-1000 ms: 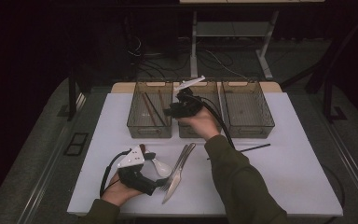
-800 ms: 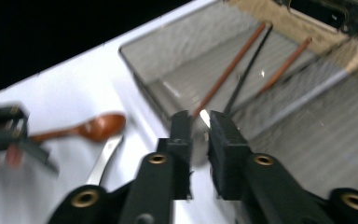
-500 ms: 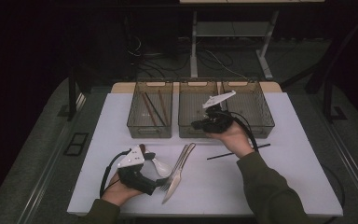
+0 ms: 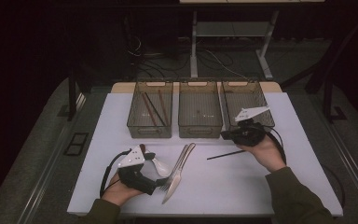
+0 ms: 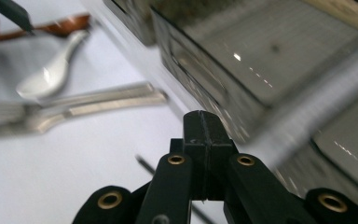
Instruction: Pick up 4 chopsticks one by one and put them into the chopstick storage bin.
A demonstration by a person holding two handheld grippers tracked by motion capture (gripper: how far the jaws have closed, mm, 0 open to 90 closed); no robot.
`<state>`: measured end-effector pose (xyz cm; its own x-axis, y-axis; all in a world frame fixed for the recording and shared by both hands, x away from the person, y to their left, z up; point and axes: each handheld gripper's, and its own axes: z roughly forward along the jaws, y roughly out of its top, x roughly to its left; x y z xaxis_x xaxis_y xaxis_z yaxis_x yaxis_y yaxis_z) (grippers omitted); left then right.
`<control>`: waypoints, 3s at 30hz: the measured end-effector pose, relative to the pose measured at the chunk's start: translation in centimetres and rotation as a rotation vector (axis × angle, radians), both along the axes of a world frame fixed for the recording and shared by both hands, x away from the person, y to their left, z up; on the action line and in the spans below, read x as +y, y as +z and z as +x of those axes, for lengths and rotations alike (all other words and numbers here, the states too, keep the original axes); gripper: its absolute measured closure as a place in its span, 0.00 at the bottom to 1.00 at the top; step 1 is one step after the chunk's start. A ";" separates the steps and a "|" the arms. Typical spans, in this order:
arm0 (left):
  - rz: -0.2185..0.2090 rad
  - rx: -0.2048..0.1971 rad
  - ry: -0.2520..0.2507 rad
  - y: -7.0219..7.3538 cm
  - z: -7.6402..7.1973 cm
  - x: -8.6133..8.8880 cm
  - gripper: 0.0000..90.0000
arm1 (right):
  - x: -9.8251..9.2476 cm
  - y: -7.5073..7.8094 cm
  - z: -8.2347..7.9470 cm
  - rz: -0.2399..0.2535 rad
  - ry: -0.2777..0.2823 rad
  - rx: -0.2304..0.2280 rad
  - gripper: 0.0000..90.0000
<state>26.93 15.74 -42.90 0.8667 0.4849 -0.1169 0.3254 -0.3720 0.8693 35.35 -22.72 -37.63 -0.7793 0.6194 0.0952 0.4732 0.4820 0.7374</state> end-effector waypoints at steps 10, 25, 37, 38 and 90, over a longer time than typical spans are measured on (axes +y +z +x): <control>0.003 -0.004 0.002 0.1 -0.1 0.0 0.00 | -7.4 -2.9 -0.7 -0.066 -0.158 0.026 1.00; 0.001 -0.005 -0.001 0.1 -0.1 0.0 0.00 | -12.6 -5.8 0.9 -0.145 -0.347 0.070 1.00; 0.002 -0.004 -0.001 0.1 -0.1 0.0 0.00 | -13.0 -6.7 1.7 -0.154 -0.369 0.087 1.00; 0.002 -0.004 -0.001 0.1 -0.1 0.0 0.00 | -13.0 -6.7 1.6 -0.155 -0.368 0.088 1.00; 0.002 -0.002 -0.012 0.1 -0.1 -0.1 0.00 | -11.6 -4.9 -3.4 -0.072 -0.176 0.090 0.92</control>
<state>26.85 15.63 -42.81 0.8725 0.4750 -0.1148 0.3197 -0.3771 0.8693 31.92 -34.27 -42.49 -0.6490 0.7528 0.1099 0.6169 0.4362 0.6551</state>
